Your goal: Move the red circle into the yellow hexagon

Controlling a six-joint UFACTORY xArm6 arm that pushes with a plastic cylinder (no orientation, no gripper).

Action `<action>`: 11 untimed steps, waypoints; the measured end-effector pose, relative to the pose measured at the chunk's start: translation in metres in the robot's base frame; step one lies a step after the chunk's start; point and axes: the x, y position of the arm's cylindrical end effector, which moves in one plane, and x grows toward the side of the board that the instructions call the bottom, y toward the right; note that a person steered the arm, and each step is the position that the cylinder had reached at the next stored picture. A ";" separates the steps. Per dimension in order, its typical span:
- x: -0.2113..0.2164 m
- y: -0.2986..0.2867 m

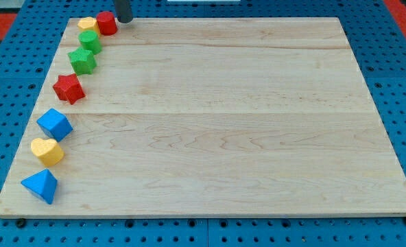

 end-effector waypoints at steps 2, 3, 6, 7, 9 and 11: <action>0.001 0.002; 0.001 0.039; 0.003 0.025; 0.005 0.017; 0.005 0.005; 0.004 -0.021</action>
